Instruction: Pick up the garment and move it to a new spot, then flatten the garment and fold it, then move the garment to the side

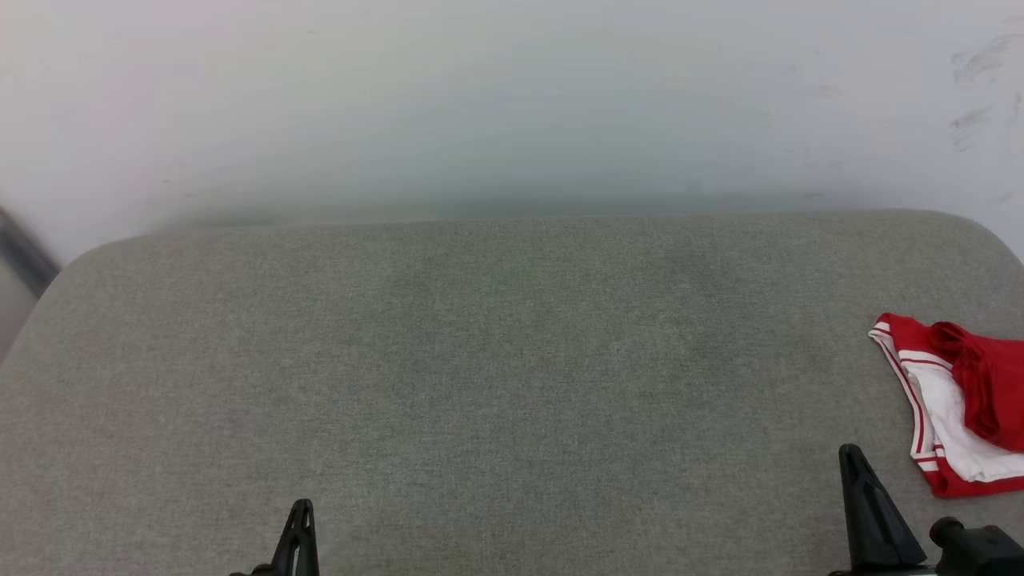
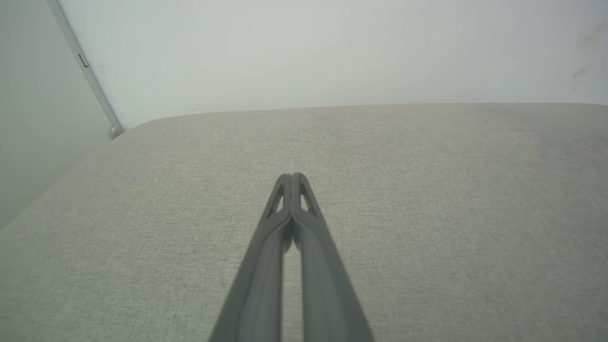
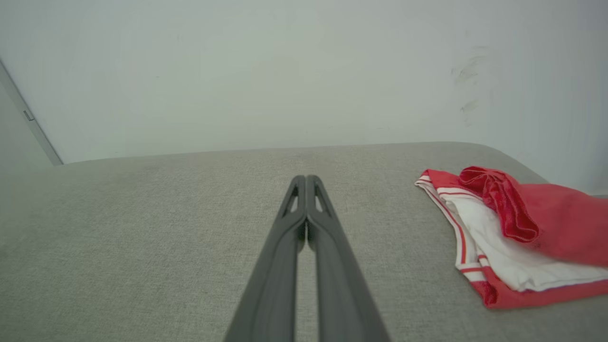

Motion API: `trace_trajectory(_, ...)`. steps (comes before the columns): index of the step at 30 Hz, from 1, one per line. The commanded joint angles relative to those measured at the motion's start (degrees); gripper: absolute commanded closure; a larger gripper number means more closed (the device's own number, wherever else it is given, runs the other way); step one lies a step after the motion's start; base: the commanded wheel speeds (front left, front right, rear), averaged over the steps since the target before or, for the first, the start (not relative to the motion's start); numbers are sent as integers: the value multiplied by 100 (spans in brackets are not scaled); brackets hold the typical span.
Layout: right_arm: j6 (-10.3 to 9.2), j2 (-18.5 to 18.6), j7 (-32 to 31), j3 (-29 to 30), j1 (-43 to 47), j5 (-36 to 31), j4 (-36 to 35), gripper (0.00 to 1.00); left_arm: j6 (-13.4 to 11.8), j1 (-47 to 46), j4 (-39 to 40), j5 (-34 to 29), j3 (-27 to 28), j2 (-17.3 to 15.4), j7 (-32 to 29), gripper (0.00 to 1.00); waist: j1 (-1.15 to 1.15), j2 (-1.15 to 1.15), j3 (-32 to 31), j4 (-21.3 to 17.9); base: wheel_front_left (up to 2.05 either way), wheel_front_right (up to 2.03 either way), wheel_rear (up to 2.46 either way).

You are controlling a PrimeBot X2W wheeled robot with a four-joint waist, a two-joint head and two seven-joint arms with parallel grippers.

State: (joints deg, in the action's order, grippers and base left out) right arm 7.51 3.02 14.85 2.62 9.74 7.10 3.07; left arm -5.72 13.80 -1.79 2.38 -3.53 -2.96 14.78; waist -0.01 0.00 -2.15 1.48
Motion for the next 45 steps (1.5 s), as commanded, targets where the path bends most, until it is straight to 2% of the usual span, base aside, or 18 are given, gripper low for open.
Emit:
trace_trajectory(1,0,4,-16,-6,-15,153,-42,100,8,-8,65,163,-1,-5,-16,100,1,0,3,-2,0,0,0)
trace_trajectory(22,-1,120,-468,-50,-455,2543,256,100,372,-567,-304,2708,88,-148,-439,100,1,0,41,-26,0,0,0)
trace_trajectory(45,-1,169,-899,-27,-829,4523,507,100,680,-1036,-584,4818,224,-213,-849,100,1,0,85,-53,0,0,0)
